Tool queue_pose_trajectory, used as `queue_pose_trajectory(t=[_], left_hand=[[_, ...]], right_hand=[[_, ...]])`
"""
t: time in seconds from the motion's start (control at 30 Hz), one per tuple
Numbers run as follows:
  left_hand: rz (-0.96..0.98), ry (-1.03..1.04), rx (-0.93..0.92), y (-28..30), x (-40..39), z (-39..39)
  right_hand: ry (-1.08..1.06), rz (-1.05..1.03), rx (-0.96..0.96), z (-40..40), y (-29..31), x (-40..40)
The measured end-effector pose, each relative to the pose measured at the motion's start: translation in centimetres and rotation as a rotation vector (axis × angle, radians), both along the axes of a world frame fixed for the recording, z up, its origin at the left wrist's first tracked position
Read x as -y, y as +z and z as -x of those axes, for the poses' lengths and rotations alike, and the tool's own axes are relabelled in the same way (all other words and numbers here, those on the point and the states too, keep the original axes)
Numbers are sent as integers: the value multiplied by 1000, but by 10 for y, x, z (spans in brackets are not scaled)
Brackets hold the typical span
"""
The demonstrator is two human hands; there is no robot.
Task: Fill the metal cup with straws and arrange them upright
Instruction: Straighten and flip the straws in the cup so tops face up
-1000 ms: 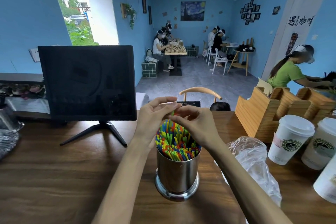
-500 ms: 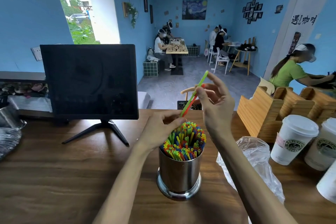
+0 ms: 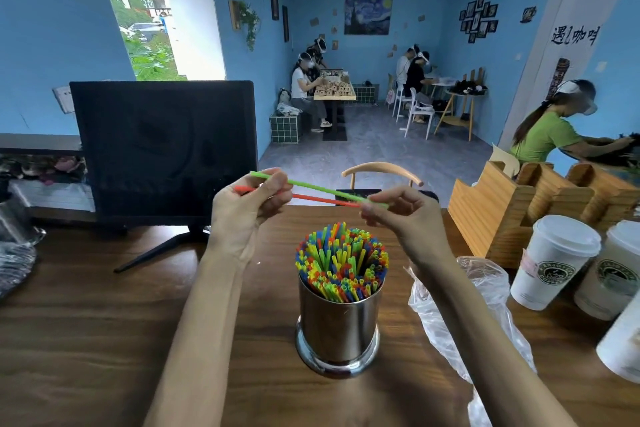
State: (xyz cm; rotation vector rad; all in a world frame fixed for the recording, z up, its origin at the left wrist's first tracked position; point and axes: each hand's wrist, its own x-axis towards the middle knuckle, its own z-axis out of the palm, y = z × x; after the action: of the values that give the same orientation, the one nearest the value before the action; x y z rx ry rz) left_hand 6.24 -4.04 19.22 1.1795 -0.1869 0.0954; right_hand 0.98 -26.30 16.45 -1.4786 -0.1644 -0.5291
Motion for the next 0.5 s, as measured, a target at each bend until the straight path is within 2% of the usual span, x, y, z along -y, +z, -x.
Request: queue_pose_trajectory(t=[0.27,0.37,0.5], left_hand=[[30,-23,110,10,14,4],[-40,-2,194,15,27,8],[-226,54,372,21,39,10]], right_hand=[[-2,574,-65,-7,-13,-7],[-41,703,-32,-7,-12,-12],[-36,823,-31,-6,-5,-14]])
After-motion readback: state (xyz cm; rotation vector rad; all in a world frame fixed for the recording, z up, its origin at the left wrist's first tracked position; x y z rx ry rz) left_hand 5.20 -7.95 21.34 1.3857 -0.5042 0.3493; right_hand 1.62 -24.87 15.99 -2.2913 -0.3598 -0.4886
